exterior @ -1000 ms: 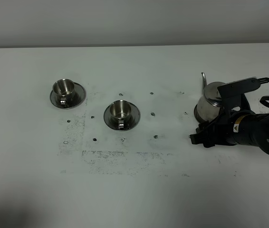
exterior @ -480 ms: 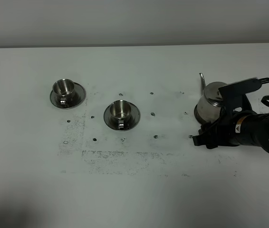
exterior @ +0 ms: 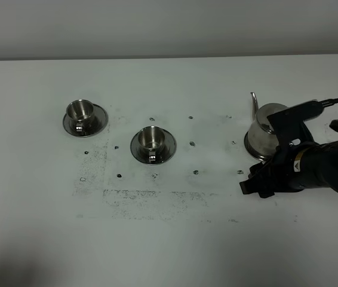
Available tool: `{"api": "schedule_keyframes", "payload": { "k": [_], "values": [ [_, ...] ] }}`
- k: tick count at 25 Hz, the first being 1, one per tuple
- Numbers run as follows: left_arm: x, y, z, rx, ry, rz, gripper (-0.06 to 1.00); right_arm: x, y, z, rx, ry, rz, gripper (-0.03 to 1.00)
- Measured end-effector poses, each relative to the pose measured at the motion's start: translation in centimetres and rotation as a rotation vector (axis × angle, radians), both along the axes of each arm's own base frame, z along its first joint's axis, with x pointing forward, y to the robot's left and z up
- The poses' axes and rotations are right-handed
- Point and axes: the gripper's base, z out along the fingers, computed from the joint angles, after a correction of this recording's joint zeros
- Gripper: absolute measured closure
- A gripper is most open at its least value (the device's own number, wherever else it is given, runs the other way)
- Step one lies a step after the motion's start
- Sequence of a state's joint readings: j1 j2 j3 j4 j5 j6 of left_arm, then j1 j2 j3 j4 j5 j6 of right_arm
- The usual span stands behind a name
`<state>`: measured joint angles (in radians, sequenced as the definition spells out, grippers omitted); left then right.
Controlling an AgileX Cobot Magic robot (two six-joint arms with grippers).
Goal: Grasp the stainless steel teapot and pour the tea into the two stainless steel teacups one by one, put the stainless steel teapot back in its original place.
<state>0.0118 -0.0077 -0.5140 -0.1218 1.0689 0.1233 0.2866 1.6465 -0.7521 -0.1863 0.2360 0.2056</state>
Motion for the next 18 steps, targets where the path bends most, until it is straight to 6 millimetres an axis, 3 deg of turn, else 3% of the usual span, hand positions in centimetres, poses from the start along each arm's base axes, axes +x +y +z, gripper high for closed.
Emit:
{"api": "schedule_keyframes", "payload": {
  "k": [9,11,18],
  "values": [
    [0.0,0.0,0.0,0.0,0.0,0.0,0.25,-3.6,-1.0,11.5,-0.137,0.219,0.036,0.38],
    [0.0,0.0,0.0,0.0,0.0,0.0,0.25,-4.1,-1.4,13.2,-0.18,0.243,0.052,0.38],
    [0.0,0.0,0.0,0.0,0.0,0.0,0.25,-3.9,-2.8,13.8,-0.226,0.265,0.019,0.38]
  ]
}}
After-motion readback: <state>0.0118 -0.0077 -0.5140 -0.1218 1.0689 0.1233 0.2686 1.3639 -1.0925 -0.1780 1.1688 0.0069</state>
